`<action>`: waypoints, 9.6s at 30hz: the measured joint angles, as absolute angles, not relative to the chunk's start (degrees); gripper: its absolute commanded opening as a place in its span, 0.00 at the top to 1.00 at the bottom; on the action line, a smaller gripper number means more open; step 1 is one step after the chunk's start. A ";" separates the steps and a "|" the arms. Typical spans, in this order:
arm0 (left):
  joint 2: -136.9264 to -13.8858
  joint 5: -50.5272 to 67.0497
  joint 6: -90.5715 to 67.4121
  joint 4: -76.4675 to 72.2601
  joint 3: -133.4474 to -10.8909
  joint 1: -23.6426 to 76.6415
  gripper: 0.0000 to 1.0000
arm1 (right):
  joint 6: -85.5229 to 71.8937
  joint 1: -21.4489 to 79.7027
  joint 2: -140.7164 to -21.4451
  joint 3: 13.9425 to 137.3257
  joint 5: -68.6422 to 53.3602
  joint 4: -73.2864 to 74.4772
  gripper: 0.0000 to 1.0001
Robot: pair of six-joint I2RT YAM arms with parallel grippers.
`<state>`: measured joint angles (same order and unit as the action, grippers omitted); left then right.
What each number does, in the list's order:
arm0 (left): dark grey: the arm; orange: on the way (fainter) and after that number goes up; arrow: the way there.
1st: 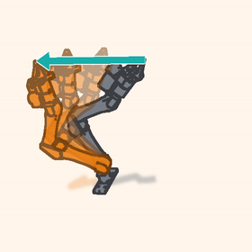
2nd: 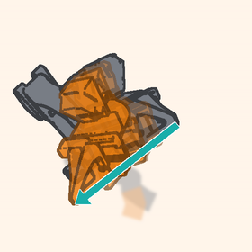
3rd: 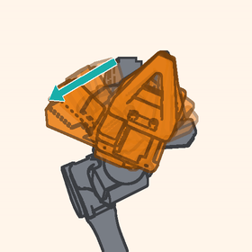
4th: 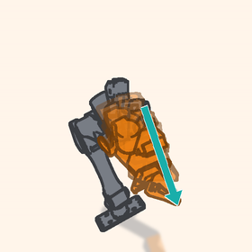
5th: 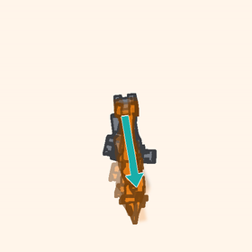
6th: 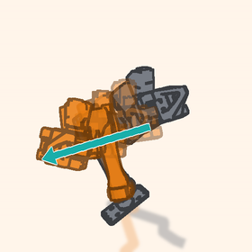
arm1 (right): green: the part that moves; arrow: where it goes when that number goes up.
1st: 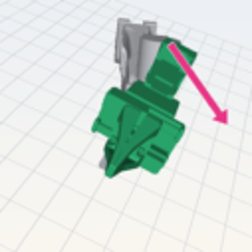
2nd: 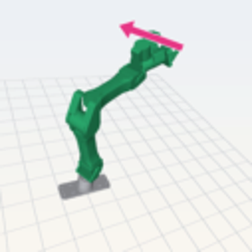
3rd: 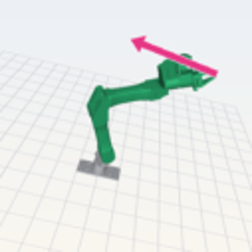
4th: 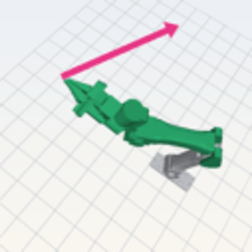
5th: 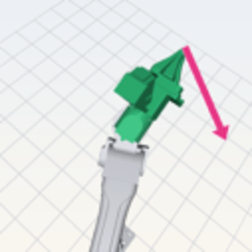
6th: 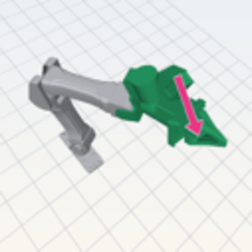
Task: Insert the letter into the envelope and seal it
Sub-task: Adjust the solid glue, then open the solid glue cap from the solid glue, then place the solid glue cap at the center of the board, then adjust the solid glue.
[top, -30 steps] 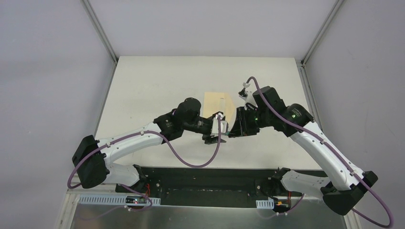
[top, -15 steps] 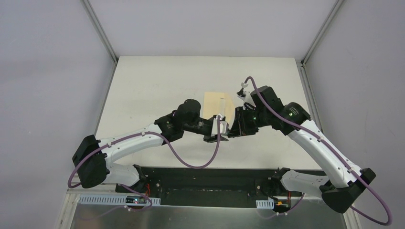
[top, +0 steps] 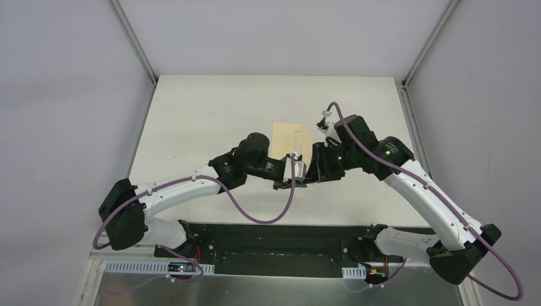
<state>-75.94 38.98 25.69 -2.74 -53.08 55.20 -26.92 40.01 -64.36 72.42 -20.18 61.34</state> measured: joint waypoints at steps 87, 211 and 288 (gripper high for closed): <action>-80.40 31.83 0.58 -24.88 -43.51 52.38 1.00 | -34.26 36.16 -57.69 66.54 -7.75 53.12 0.94; -76.79 39.09 -27.94 -12.60 -53.34 37.39 1.00 | -35.14 38.92 -75.83 80.23 -7.90 39.94 0.80; -76.40 42.61 -20.08 -5.34 -55.57 37.12 1.00 | -35.64 39.92 -77.08 83.44 -8.88 46.19 0.89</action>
<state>-76.40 42.61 -20.08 -5.34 -55.57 37.12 -35.64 39.92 -77.08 83.44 -8.88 46.19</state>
